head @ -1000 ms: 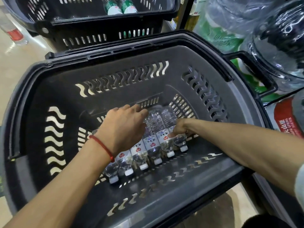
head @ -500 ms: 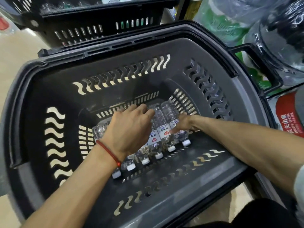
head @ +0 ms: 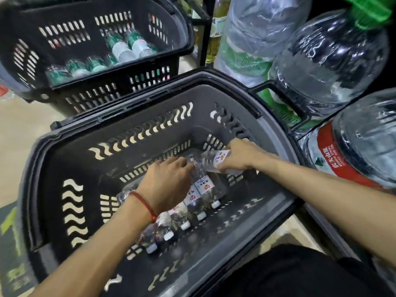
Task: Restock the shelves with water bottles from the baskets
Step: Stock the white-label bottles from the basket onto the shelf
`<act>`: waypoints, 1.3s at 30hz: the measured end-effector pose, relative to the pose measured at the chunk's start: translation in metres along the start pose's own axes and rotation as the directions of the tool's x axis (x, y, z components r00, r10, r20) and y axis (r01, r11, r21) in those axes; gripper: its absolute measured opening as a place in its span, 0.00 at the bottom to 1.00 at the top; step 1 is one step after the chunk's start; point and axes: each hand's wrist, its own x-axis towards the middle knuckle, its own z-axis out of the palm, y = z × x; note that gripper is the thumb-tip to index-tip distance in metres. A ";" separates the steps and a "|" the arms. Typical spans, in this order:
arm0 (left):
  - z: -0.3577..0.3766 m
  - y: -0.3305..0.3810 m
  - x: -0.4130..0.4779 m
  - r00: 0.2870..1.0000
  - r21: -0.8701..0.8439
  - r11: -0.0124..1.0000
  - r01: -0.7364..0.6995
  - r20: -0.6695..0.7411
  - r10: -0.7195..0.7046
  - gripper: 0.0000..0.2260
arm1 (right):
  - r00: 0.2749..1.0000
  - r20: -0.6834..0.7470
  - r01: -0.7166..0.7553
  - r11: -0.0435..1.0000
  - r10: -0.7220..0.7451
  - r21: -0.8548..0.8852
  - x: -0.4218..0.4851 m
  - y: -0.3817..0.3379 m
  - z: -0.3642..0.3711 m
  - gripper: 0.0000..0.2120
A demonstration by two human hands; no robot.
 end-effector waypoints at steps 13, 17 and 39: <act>0.093 -0.012 0.110 0.902 0.074 0.963 -0.261 0.373 0.216 0.26 | 0.957 -0.286 0.100 0.974 -0.039 0.201 -0.113 0.030 -0.045 0.23; 0.119 -0.002 0.128 0.839 0.180 0.904 -0.388 0.475 0.266 0.31 | 0.956 -0.291 0.114 0.962 -0.039 0.246 -0.126 0.040 -0.052 0.29; 0.155 -0.019 0.144 0.865 0.225 0.912 -0.343 0.455 0.213 0.33 | 0.892 -0.452 0.097 0.982 -0.013 0.163 -0.140 0.055 -0.034 0.34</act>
